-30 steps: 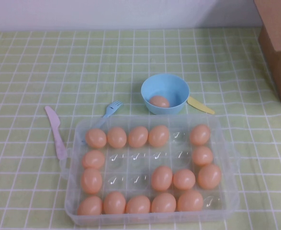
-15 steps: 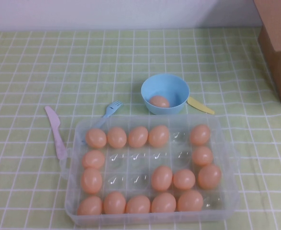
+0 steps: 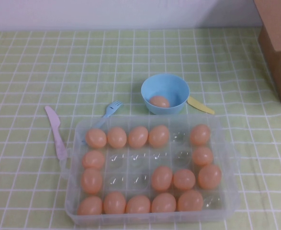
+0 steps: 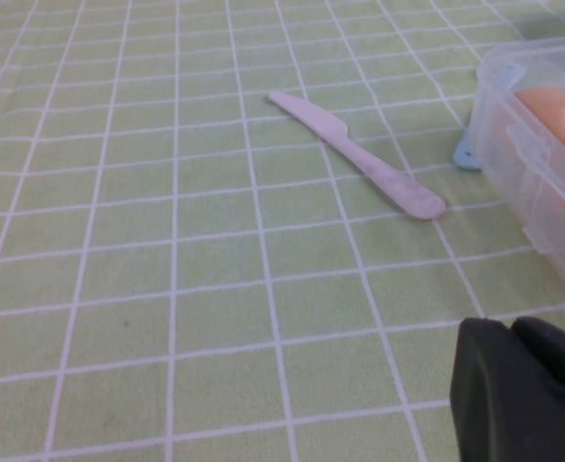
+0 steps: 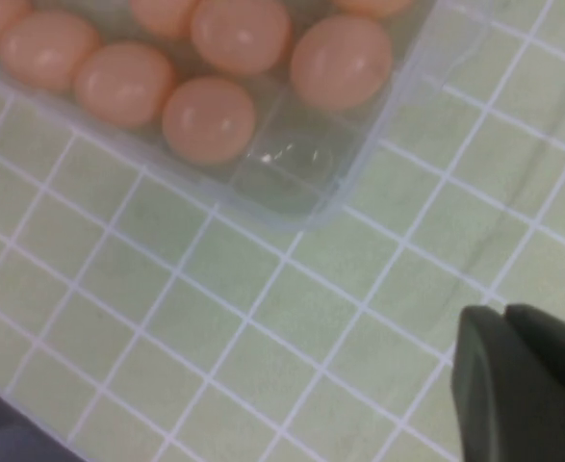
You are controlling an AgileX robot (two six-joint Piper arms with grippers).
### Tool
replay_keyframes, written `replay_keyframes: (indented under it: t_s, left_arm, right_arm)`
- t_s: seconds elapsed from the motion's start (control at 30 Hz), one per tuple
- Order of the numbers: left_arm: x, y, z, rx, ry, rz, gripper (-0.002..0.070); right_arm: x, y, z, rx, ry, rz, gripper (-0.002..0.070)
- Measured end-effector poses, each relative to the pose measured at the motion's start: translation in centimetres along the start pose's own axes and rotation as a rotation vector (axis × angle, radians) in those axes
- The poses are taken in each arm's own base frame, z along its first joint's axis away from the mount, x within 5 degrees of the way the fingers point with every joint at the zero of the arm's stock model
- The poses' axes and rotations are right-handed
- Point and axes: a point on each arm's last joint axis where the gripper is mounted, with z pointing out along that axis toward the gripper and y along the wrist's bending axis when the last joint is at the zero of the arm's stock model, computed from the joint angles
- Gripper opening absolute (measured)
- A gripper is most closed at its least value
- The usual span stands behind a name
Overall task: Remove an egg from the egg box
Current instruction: Pick up the egg from the plastic box
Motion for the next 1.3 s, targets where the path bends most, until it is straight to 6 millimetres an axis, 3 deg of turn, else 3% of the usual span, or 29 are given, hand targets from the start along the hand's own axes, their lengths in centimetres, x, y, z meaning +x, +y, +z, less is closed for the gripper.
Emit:
replay_keyframes:
  t_s: [0.33,0.57,0.73,0.83,0.97,1.07,1.17,1.3]
  left_arm:
    - [0.0,0.0,0.0,0.0,0.0,0.0,-0.0005]
    - [0.0,0.0,0.0,0.0,0.0,0.0,-0.0005]
    - [0.0,0.0,0.0,0.0,0.0,0.0,-0.0005]
    - [0.0,0.0,0.0,0.0,0.0,0.0,-0.0005]
    - [0.0,0.0,0.0,0.0,0.0,0.0,-0.0005]
    - [0.0,0.0,0.0,0.0,0.0,0.0,-0.0005]
    - [0.0,0.0,0.0,0.0,0.0,0.0,-0.0005]
    - [0.0,0.0,0.0,0.0,0.0,0.0,-0.0005]
  right_arm:
    - [-5.7,3.7,6.2,0.016,0.26,-0.304,-0.0017]
    - [-9.7,7.7,10.1,0.031,0.302,-0.525,-0.0017]
    - [-12.2,9.3,12.4,0.04,0.302,-0.587,0.0003]
    - [-13.3,9.7,13.7,0.038,0.302,-0.589,0.009]
    - [-14.5,10.1,15.4,0.02,0.304,-0.56,0.0341]
    - [-14.9,10.2,16.6,0.016,0.314,-0.528,0.0486]
    - [-14.9,10.3,17.7,0.014,0.335,-0.523,0.0525]
    - [-14.1,11.8,19.3,0.005,0.377,-0.574,0.0525]
